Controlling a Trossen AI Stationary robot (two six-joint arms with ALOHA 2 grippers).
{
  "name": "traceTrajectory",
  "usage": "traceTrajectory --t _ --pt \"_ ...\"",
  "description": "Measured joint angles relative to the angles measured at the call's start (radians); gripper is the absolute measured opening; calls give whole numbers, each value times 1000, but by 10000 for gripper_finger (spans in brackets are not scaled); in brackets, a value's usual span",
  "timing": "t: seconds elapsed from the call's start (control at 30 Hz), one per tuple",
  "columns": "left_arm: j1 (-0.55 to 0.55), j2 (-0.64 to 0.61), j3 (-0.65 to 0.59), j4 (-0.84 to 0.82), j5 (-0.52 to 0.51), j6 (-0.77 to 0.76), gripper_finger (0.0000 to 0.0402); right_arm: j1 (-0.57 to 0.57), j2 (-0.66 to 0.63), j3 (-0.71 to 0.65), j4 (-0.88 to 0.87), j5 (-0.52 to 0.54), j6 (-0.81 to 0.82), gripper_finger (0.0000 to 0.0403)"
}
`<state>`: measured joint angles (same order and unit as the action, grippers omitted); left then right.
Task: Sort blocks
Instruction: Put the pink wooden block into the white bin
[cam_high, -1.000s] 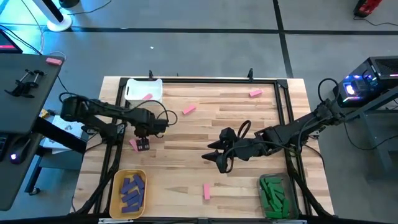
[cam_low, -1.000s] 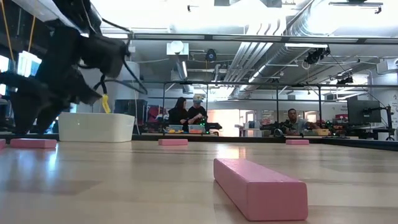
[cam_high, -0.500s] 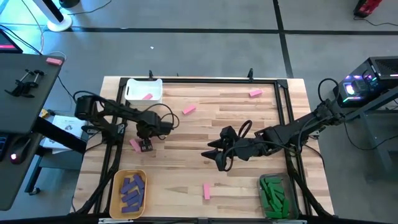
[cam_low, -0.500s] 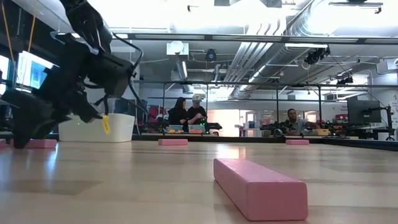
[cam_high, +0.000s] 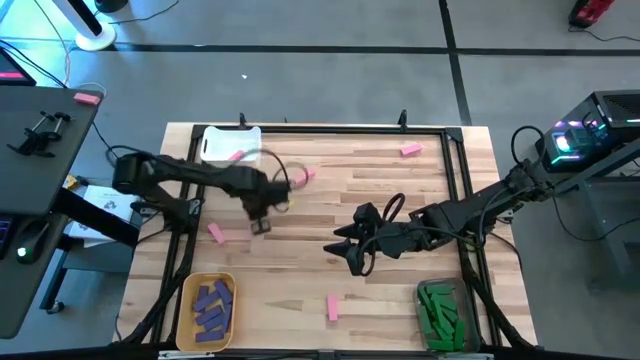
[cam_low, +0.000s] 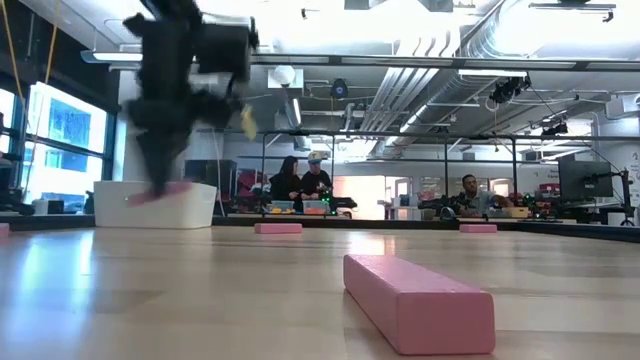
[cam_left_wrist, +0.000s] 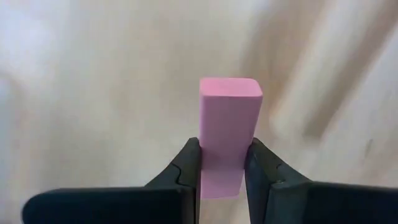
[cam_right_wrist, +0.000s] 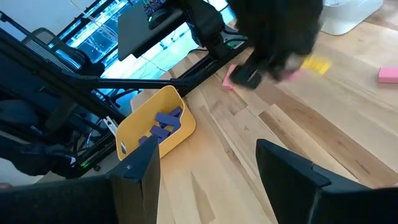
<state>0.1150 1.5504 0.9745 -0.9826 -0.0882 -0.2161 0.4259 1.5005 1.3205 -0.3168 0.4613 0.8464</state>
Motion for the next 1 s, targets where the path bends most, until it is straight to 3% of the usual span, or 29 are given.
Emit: traceTrajectory --t 0.17,0.33,0.57,0.67,0.83,1.0 --pt "121 -179 46 124 -191 -88 45 0 0 0 -2 -11 1 201" --pt "316 -335 34 124 -386 -192 45 4 0 0 -3 -18 8 201" --pt "567 -389 -15 87 -350 -287 46 22 0 0 -4 -18 9 201" --pt "601 -389 -30 78 -341 -275 83 37 0 0 -4 -18 9 201" --pt "600 -389 -28 100 -340 -209 189 61 0 0 -4 4 9 201" --pt "600 -389 -16 106 -333 -243 264 65 0 0 -9 6 6 201"
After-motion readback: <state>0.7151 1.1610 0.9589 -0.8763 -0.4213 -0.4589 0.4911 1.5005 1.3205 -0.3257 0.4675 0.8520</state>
